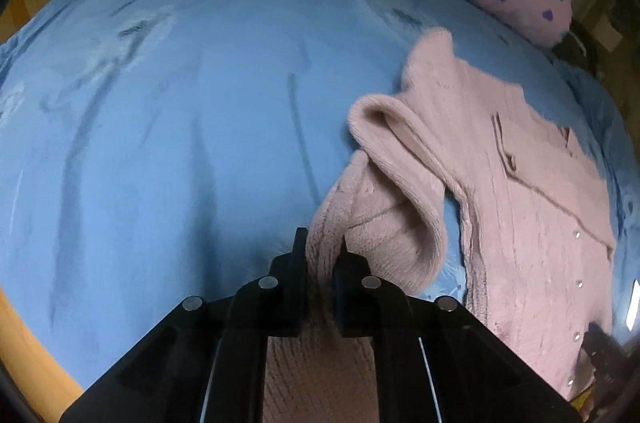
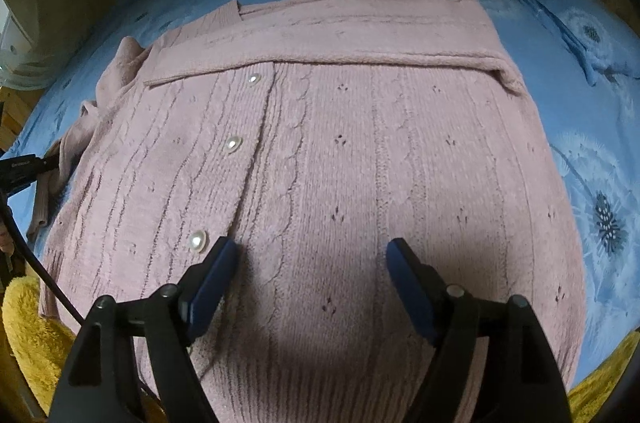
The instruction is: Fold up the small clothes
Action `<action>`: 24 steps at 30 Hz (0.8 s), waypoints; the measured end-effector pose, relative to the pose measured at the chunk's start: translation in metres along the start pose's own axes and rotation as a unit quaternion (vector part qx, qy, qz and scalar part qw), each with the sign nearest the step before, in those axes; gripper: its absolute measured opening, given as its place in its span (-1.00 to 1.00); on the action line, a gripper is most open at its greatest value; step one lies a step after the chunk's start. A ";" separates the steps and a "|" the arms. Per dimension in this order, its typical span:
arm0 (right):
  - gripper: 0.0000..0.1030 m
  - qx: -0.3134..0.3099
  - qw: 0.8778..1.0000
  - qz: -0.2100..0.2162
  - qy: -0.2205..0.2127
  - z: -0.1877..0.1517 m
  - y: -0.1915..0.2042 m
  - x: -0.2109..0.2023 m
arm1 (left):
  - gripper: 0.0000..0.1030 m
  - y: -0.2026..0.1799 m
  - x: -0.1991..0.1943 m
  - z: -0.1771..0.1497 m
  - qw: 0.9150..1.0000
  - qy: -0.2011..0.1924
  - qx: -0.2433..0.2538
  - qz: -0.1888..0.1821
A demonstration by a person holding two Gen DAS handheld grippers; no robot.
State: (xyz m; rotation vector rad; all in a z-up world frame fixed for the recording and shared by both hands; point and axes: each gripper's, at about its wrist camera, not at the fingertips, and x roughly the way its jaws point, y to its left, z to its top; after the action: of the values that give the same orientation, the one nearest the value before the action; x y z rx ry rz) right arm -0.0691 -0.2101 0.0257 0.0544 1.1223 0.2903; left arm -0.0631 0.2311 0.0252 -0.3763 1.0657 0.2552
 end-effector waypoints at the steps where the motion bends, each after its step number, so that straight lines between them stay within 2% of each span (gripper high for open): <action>1: 0.57 0.000 1.000 0.001 0.000 0.000 0.000 0.000 | -0.93 0.004 -0.005 0.001 1.000 -0.005 -0.006 0.009; 8: 0.57 0.005 1.000 0.021 0.004 0.007 0.003 -0.007 | -0.94 0.037 -0.047 0.015 0.997 -0.053 -0.048 0.036; 16: 0.57 0.013 0.999 0.030 -0.009 0.008 -0.005 -0.015 | -0.94 0.046 -0.099 0.034 0.992 -0.102 -0.040 0.063; 24: 0.57 0.024 0.999 0.042 -0.008 0.004 -0.015 -0.014 | -0.94 0.020 -0.140 0.048 0.991 -0.127 -0.041 0.006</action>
State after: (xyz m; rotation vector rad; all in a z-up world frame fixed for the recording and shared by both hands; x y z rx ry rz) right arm -0.0676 -0.2277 0.0369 0.1471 1.1124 0.3380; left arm -0.0976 0.2664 0.1660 -0.3996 0.8082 0.3489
